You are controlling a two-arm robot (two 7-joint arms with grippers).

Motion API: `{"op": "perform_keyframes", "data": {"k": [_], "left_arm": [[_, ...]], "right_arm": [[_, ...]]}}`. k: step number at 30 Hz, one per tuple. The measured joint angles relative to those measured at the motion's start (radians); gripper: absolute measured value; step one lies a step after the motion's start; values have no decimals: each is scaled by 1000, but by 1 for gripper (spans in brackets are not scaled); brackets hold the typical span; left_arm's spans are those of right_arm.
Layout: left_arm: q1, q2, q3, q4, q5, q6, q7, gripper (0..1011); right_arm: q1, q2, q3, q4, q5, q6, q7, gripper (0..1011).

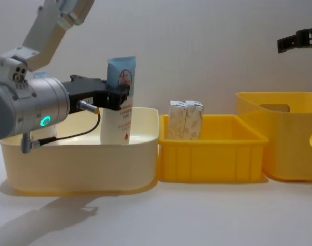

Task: Bimanual collaborative sorting of washing and personal care products

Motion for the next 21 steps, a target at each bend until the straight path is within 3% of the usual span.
{"op": "perform_keyframes", "data": {"k": [21], "left_arm": [[-21,-11,-13,-2,21,-29,-17,216]], "right_arm": [[0,0,0,0,0,0,0,1001]]}}
